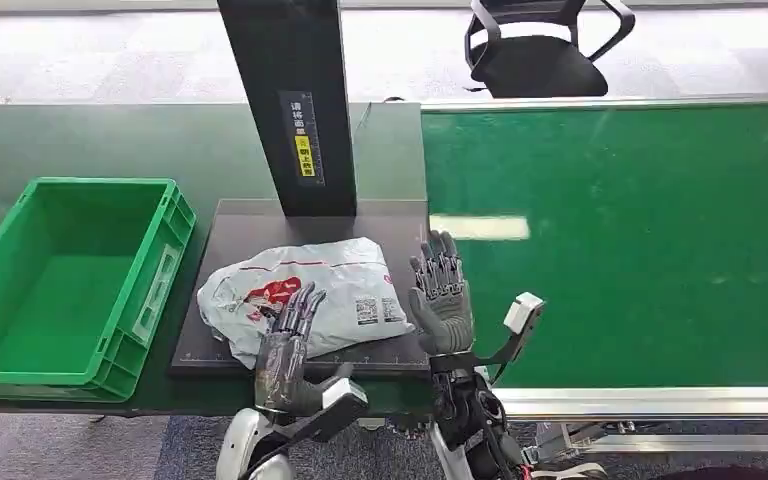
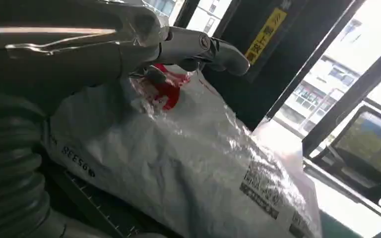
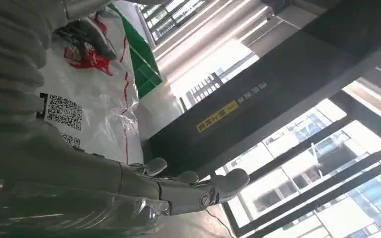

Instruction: Moved the parcel from conveyor to table for the left to box.

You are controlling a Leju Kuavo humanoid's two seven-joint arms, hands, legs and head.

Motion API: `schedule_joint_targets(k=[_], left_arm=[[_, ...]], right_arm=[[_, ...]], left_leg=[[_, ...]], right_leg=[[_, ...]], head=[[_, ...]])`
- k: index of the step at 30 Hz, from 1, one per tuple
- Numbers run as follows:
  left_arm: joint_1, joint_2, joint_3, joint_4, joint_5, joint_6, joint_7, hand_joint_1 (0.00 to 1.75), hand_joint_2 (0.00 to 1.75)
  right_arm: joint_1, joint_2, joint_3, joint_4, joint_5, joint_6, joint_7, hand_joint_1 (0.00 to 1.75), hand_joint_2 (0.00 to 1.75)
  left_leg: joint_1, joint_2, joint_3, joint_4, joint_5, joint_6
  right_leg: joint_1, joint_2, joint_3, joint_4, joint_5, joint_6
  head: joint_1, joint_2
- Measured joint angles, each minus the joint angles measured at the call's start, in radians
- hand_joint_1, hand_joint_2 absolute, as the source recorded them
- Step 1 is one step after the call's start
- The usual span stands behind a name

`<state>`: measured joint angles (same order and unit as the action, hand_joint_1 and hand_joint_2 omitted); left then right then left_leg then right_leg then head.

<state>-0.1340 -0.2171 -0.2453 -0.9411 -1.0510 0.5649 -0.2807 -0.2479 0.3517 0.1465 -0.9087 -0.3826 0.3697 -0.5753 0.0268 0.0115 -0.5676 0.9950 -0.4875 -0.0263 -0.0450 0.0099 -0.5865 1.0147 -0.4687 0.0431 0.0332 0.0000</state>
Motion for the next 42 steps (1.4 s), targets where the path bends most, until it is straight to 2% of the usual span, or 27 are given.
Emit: schedule_joint_targets(k=[4, 15, 26, 27, 28, 29, 30, 31, 32, 38, 42], left_arm=[[-0.056, 0.001, -0.005, 0.105, -0.016, -0.007, 0.024, 0.00, 1.75], [-0.321, 0.000, 0.043, 0.427, 0.055, -0.074, 0.036, 0.00, 1.75], [-0.400, 0.003, 0.078, 0.512, 0.055, -0.088, 0.064, 0.00, 1.75], [-0.402, 0.004, 0.081, 0.514, 0.055, -0.086, 0.063, 0.09, 1.75], [-0.403, 0.004, 0.085, 0.515, 0.057, -0.083, 0.060, 0.28, 1.75], [-0.403, 0.004, 0.087, 0.516, 0.058, -0.083, 0.057, 1.12, 1.75], [-0.403, 0.004, 0.088, 0.517, 0.058, -0.082, 0.054, 1.38, 1.75], [-0.403, 0.004, 0.089, 0.518, 0.058, -0.079, 0.052, 1.47, 1.75], [-0.402, 0.005, 0.090, 0.519, 0.058, -0.074, 0.050, 1.73, 1.75], [-0.398, 0.005, 0.103, 0.518, 0.070, -0.019, 0.010, 1.75, 1.75], [-0.381, 0.001, 0.118, 0.498, 0.114, 0.056, -0.072, 1.75, 1.75]], right_arm=[[0.000, 0.004, -0.003, 0.000, -0.005, 0.006, 0.003, 0.00, 1.75], [0.017, 0.013, -0.006, -0.003, -0.023, 0.006, 0.012, 0.00, 1.75], [0.017, 0.013, -0.006, -0.002, -0.036, 0.011, 0.006, 0.00, 1.75], [0.017, 0.013, -0.006, -0.002, -0.036, 0.011, 0.006, 0.00, 1.75], [0.017, 0.013, -0.006, -0.002, -0.036, 0.011, 0.005, 0.00, 1.75], [0.017, 0.013, -0.006, -0.002, -0.036, 0.011, 0.005, 0.00, 1.75], [0.018, 0.013, -0.006, -0.002, -0.036, 0.011, 0.005, 0.00, 1.75], [0.020, 0.013, -0.006, -0.002, -0.036, 0.011, 0.004, 0.00, 1.75], [0.021, 0.013, -0.006, -0.002, -0.036, 0.011, 0.003, 0.00, 1.75], [0.031, 0.011, -0.006, -0.002, -0.036, 0.010, 0.002, 0.00, 1.75], [0.034, 0.010, -0.006, -0.002, -0.039, 0.006, 0.003, 0.00, 1.75]], left_leg=[[0.000, 0.000, 0.000, 0.000, 0.000, 0.000], [0.000, -0.002, 0.004, 0.000, 0.000, 0.000], [0.000, -0.002, 0.006, 0.000, 0.000, 0.000], [0.000, -0.002, 0.006, 0.000, 0.000, 0.000], [0.000, -0.002, 0.006, 0.000, 0.000, 0.000], [0.000, -0.002, 0.006, 0.000, 0.000, 0.000], [0.000, -0.002, 0.006, 0.000, 0.000, 0.000], [0.000, -0.002, 0.006, 0.000, 0.000, 0.000], [0.000, -0.002, 0.006, 0.000, 0.000, 0.000], [0.000, -0.002, 0.006, 0.000, 0.000, 0.000], [0.000, -0.001, 0.005, 0.000, 0.000, 0.000]], right_leg=[[0.000, 0.000, 0.000, 0.000, 0.000, 0.000], [0.000, -0.001, 0.006, 0.000, 0.000, 0.000], [0.000, -0.001, 0.008, 0.000, 0.000, 0.000], [0.000, -0.001, 0.008, 0.000, 0.000, 0.000], [0.000, 0.000, 0.008, 0.000, 0.000, 0.000], [0.000, 0.000, 0.008, 0.000, 0.000, 0.000], [0.000, 0.000, 0.008, 0.000, 0.000, 0.000], [0.000, -0.001, 0.008, 0.000, 0.000, 0.000], [0.000, 0.000, 0.008, 0.000, 0.000, 0.000], [0.000, -0.001, 0.008, 0.000, 0.000, 0.000], [0.000, 0.000, 0.007, 0.000, 0.000, 0.000]], head=[[0.000, 0.000], [0.000, 0.000], [0.000, 0.000], [0.000, 0.000], [0.000, 0.000], [0.000, 0.000], [0.000, 0.000], [0.000, 0.000], [0.000, 0.000], [0.000, 0.000], [0.000, 0.000]])
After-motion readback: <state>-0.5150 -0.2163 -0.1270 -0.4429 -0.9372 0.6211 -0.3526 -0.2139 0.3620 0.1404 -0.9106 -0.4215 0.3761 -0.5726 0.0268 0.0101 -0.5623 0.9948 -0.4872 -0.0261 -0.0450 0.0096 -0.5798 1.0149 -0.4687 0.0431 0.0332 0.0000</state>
